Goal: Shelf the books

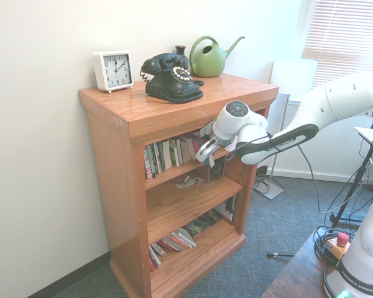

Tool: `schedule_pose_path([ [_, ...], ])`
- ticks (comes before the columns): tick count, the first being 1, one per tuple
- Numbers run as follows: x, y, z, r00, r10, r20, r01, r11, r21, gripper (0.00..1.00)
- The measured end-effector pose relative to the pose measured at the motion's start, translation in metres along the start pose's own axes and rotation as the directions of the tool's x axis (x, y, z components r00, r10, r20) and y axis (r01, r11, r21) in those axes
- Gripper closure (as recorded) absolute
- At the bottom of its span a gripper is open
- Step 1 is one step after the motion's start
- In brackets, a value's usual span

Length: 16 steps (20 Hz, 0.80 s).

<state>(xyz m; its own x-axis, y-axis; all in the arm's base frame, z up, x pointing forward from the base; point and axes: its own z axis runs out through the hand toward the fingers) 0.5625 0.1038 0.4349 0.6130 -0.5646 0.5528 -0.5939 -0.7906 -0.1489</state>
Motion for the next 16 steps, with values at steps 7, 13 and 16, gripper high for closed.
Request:
schedule_pose_path([
  [7, 0.0, 0.001, 0.001, 1.0, -0.004, -0.008, 0.004, 1.0, -0.004, 0.0],
  [13, 0.003, 0.005, 0.003, 1.0, 0.0, -0.009, -0.001, 1.0, -0.009, 0.0],
  [16, 0.005, 0.01, 0.005, 1.0, 0.006, -0.01, -0.006, 1.0, -0.013, 0.0],
])
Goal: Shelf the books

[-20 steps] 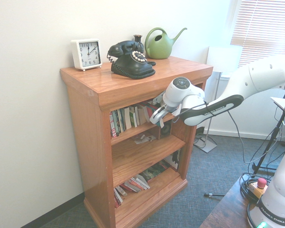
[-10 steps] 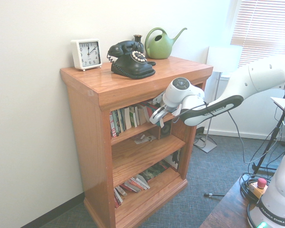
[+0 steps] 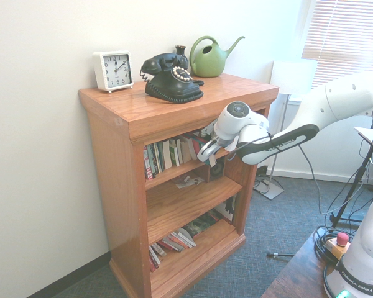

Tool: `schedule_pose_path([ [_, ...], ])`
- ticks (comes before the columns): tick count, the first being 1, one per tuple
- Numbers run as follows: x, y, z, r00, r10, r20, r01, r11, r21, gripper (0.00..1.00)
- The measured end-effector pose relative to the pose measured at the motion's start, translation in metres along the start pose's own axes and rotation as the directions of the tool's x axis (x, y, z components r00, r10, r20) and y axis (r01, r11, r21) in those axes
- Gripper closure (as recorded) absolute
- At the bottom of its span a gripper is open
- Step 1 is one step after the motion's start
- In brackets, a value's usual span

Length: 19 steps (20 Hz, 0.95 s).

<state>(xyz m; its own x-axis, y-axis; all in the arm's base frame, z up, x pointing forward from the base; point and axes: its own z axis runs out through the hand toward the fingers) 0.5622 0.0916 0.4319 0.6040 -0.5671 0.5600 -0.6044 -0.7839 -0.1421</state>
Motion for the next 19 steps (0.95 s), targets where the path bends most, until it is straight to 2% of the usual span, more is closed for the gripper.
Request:
schedule_pose_path([
  [7, 0.001, 0.011, -0.003, 1.0, 0.008, -0.005, -0.008, 1.0, 0.018, 0.0],
  [19, -0.058, 0.069, -0.033, 0.999, 0.0, 0.037, -0.001, 1.0, 0.024, 0.0],
])
